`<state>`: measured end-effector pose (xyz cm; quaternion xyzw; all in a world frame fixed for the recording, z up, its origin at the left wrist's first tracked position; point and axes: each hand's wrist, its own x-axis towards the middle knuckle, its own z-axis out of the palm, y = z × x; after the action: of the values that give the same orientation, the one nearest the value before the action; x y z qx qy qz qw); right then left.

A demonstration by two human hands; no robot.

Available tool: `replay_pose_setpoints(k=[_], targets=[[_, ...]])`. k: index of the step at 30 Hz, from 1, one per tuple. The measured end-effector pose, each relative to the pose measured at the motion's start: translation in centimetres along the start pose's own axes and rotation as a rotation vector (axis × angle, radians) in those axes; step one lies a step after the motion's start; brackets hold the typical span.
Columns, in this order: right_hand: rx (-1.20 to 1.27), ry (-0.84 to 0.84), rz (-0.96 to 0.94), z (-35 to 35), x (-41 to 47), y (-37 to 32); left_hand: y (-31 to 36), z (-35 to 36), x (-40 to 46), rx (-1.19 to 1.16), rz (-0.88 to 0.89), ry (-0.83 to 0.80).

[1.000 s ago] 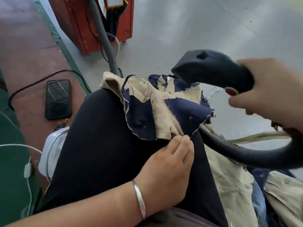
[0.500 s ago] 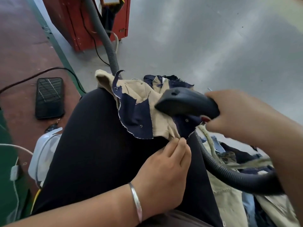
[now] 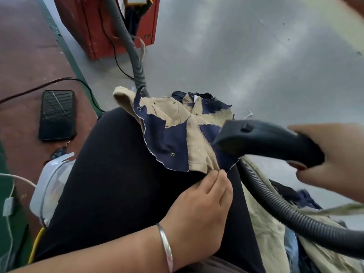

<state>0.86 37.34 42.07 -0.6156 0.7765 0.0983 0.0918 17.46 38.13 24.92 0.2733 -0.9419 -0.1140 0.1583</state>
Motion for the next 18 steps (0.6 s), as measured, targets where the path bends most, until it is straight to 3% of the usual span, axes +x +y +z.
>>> replay_pose_setpoints(k=[4,8,14,18], targets=[[-0.134,-0.068,0.030,1.9,0.3,-0.5,-0.2,-0.2,0.0,0.010,-0.001,-0.020],[-0.138,0.027,0.034,2.5,1.6,-2.0,-0.2,-0.4,-0.1,0.065,-0.001,-0.059],[0.056,0.139,0.076,3.5,8.7,-3.5,0.1,-0.6,-0.1,0.065,-0.001,-0.056],[0.312,0.212,0.086,1.0,7.2,-1.6,0.0,-0.6,-0.1,0.047,-0.025,-0.051]])
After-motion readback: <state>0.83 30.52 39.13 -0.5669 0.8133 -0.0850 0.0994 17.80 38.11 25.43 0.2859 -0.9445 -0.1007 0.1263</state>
